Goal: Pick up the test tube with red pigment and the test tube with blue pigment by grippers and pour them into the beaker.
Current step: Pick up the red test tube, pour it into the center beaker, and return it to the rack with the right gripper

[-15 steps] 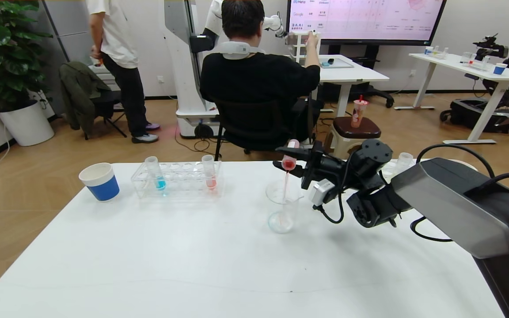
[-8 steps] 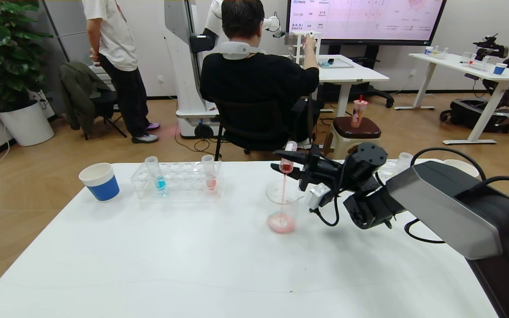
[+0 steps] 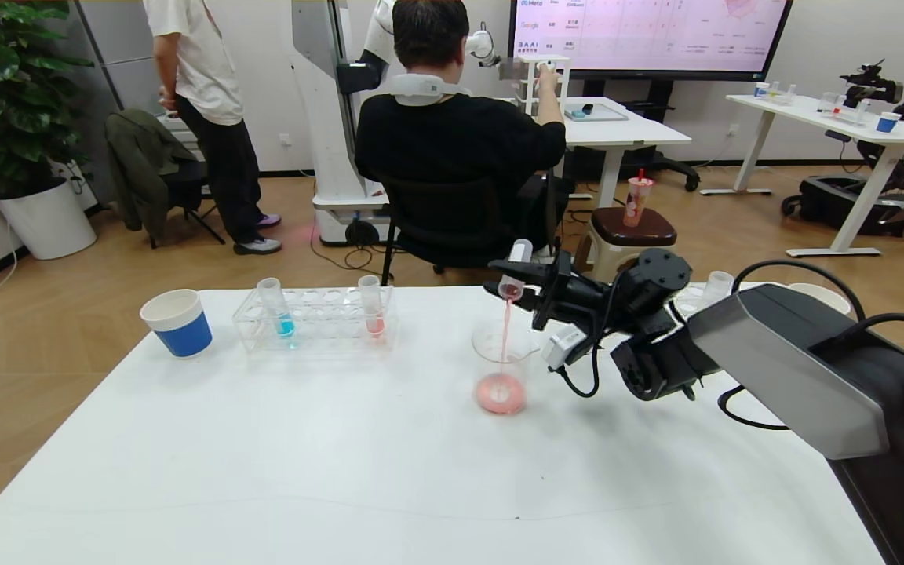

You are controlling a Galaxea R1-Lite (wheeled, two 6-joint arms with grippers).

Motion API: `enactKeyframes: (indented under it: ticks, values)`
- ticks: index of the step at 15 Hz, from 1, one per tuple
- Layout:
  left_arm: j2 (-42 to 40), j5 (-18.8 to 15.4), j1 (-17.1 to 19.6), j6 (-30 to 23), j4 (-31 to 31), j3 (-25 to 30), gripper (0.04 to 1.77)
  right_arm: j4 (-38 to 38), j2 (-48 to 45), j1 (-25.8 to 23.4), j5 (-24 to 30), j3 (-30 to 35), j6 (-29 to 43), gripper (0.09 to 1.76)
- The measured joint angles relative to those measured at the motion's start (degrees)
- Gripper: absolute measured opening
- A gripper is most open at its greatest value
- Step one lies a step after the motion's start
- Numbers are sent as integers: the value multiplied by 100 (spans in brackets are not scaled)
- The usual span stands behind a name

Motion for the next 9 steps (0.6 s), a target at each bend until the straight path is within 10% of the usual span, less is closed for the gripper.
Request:
enactKeyframes:
  ticks: [9]
  values:
    - [0,2,0,0,0,0,175,-52,-11,1,-6,-9,-368,52]
